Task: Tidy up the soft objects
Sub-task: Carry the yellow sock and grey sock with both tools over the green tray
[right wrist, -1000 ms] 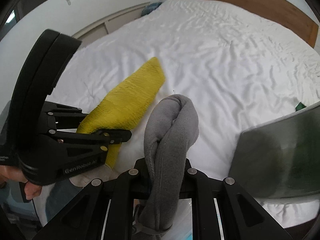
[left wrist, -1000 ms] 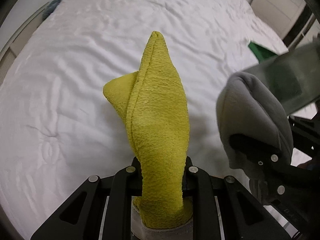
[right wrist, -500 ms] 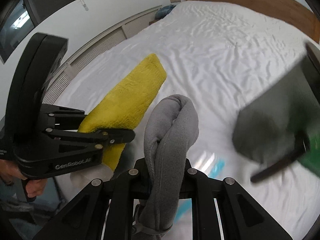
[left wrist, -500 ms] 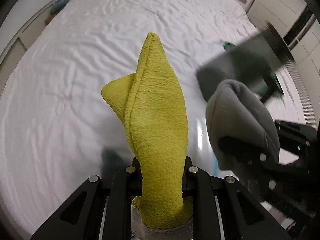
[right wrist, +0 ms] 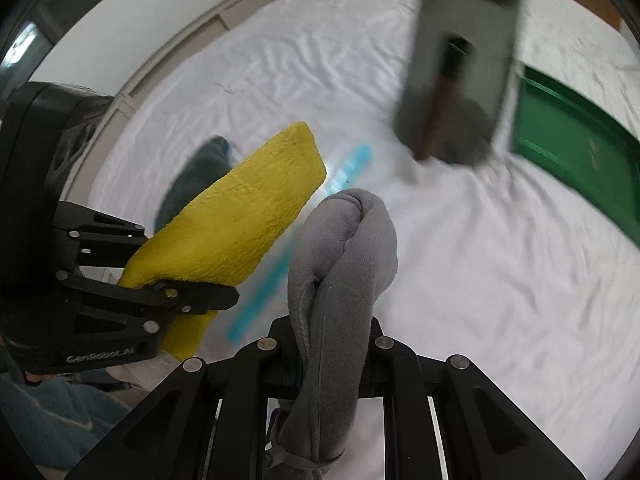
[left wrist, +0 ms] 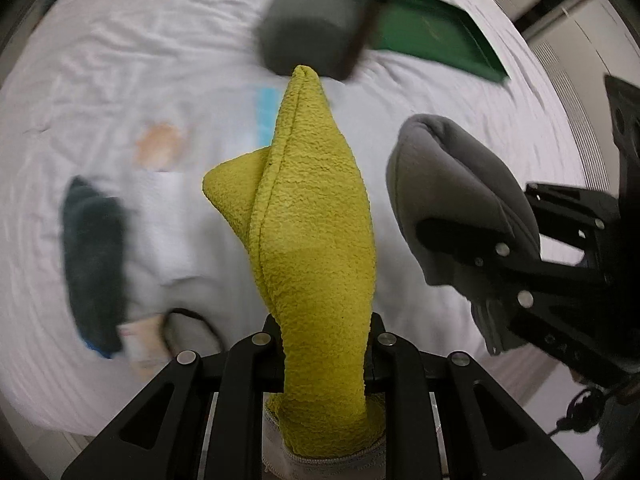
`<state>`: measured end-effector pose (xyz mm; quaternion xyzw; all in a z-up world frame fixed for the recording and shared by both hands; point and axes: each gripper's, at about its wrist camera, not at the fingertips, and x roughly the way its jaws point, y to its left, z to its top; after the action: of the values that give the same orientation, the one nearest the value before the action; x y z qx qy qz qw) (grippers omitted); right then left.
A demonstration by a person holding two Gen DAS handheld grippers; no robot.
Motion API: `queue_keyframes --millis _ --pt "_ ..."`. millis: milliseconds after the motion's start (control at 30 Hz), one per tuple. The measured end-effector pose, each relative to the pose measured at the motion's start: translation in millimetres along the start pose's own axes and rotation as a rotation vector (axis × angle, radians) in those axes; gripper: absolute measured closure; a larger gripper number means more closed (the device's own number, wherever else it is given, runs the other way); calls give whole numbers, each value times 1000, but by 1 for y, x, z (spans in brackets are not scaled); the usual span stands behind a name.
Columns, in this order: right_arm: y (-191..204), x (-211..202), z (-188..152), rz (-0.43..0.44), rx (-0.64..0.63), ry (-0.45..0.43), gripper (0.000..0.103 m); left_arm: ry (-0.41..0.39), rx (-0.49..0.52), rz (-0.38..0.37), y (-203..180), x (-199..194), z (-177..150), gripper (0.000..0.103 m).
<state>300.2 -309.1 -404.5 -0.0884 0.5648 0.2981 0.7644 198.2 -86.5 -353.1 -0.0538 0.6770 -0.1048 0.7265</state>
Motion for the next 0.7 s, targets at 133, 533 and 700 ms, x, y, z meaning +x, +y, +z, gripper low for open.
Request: queue_keyframes --millis 133,533,700 --pt "-31 -27 -28 -45 66 34 89 24 59 -44 -39 13 10 88" --pt "-130 -133 -61 -267 220 -11 89 -137 184 -134 -155 22 97 88" --pt "-164 -169 -36 -333 239 -102 89 -235 205 -98 -184 18 139 88"
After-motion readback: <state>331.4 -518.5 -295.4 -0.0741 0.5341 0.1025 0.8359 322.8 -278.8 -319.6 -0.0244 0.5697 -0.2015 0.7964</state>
